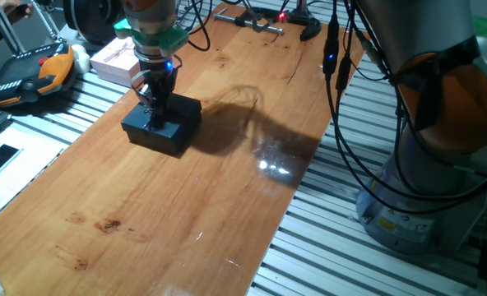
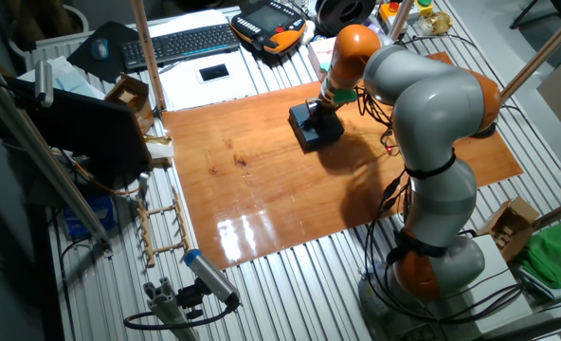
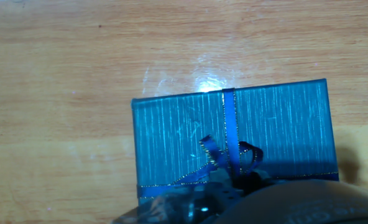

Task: Take everything out of the gift box

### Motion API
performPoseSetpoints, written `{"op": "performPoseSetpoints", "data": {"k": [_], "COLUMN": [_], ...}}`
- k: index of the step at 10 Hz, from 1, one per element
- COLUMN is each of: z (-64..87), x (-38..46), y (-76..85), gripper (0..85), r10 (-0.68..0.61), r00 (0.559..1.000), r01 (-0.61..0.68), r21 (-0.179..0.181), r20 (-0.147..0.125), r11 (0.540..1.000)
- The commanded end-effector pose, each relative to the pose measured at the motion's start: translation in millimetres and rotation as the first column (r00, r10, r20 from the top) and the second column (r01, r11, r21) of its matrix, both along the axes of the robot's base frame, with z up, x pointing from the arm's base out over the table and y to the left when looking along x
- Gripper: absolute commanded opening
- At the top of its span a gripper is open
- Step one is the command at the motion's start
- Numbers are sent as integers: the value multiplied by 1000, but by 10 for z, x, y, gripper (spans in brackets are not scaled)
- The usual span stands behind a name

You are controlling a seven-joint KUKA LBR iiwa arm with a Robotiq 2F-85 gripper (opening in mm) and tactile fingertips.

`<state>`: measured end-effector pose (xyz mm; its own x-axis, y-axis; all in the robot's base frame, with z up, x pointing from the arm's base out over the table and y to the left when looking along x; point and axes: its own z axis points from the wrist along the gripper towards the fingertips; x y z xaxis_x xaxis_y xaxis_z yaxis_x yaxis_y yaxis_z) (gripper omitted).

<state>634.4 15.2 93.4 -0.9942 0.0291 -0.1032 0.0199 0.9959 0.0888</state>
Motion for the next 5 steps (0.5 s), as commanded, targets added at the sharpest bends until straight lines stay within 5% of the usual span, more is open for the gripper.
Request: {"op": "performPoseSetpoints", "data": {"k": [1, 3, 5], "z": [3, 13, 26], "x": [-1, -5, -10], "y": [0, 2, -1], "gripper": [177, 10, 10], "r10": [3, 10, 16], "r00": [1000, 1000, 1000], "r01": [-3, -10, -16], "r21": [1, 1, -1], "r20": [-2, -3, 5], "r11": [1000, 1000, 1000]}}
